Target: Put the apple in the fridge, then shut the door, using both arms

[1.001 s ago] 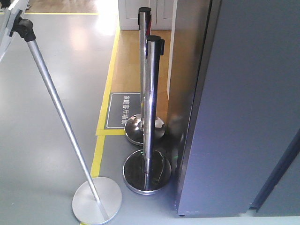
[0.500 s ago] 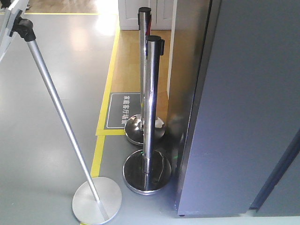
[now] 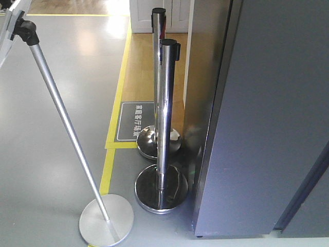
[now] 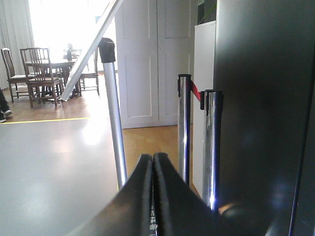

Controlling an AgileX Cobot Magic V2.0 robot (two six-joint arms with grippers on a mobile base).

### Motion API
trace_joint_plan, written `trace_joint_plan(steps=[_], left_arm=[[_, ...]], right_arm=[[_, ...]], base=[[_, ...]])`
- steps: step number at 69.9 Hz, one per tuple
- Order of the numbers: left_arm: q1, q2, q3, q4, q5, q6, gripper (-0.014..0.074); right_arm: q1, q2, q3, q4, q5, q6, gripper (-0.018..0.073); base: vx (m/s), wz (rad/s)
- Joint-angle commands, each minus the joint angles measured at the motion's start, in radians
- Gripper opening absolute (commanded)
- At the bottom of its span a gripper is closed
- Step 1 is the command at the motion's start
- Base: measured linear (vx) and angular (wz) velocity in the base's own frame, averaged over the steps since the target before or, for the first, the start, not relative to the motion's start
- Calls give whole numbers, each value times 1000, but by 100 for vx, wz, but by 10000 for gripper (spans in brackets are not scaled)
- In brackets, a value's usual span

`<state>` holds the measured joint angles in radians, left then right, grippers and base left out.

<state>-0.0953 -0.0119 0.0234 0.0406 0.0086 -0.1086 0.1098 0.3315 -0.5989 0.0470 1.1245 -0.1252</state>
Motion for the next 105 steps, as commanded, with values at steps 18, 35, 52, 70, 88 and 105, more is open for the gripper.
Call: trace_joint_plan(steps=[18, 35, 52, 70, 88, 105], left_arm=[[-4, -16, -16, -12, -66, -8, -6], [-4, -16, -16, -12, -66, -8, -6], [-4, -16, -16, -12, -66, -8, -6], [-4, -15, -16, -12, -66, -8, -6], [-4, -15, -16, -12, -66, -8, -6], [-4, -15, -16, -12, -66, -8, -6]], right_arm=[[2, 11, -25, 0, -58, -8, -3], [2, 11, -25, 0, -58, -8, -3], [2, 11, -25, 0, -58, -8, -3], [-73, -99, 94, -24, -298, -13, -3], [-131, -278, 384, -12, -794, -12, -3], [-131, -357, 629, 28, -1088, 0, -3]], base=[[0, 0], [0, 0], [0, 0], [0, 0], [0, 0], [0, 0]])
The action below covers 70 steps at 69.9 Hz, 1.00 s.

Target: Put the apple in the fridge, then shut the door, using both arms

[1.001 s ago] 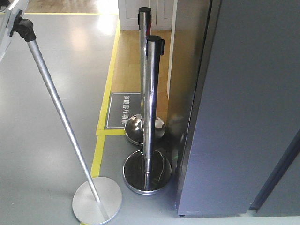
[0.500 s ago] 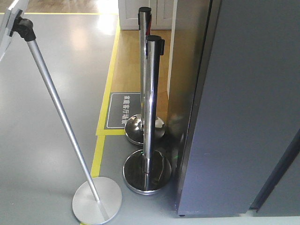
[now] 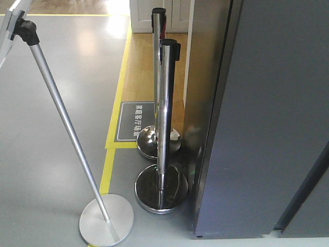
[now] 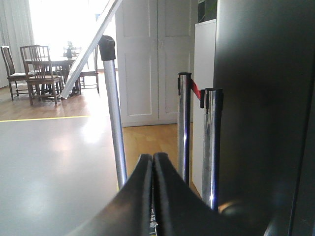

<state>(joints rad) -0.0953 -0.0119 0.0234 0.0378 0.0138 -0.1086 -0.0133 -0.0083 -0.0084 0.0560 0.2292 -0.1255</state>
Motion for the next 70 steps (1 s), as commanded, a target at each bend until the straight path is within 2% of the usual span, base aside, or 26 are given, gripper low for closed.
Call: trace_joint_plan(steps=[1, 19, 46, 61, 70], left_arm=[[-4, -15, -16, -9, -71, -8, -6], [-4, -14, -17, -9, -70, -8, -6], [-4, -14, -17, -9, -70, -8, -6], [-4, -14, -17, -9, -70, -8, -6], [-4, -14, -17, -9, -70, -8, -6]], right_arm=[[-8, -17, 36, 25, -175, 0, -3], [-7, -17, 34, 36, -254, -3, -3], [-7, -14, 34, 34, -254, 2, -3], [-7, -14, 34, -104, -266, 126, -3], [-7, -14, 34, -100, -295, 136, -3]], base=[[0, 0], [0, 0], [0, 0], [0, 0], [0, 0]])
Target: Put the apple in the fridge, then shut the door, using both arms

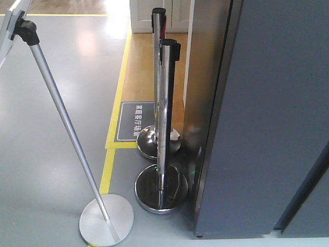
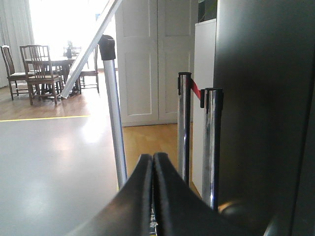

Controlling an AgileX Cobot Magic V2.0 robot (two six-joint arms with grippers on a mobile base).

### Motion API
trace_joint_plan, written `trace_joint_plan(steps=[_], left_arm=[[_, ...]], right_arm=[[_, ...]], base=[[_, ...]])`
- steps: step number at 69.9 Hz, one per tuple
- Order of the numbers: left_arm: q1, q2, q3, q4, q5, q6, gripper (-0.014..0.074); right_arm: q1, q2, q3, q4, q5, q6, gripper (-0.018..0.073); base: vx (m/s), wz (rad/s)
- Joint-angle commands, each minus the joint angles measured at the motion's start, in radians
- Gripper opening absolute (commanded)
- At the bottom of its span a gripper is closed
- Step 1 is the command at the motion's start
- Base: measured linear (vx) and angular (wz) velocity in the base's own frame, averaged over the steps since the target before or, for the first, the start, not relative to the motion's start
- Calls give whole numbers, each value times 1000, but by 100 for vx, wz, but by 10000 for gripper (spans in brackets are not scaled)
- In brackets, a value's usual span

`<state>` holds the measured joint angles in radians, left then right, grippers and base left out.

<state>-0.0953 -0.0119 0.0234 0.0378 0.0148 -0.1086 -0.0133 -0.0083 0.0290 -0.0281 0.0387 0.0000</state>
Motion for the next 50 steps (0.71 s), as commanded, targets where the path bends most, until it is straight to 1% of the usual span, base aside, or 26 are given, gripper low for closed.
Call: trace_joint_plan(steps=[1, 50], left_arm=[[-4, -14, -17, -9, -71, -8, -6], [-4, -14, -17, -9, -71, -8, -6]], right_arm=[[-7, -14, -3, -13, -108, 10, -3], [-7, -14, -4, -13, -112, 10, -3]], base=[[0, 0], [0, 0]])
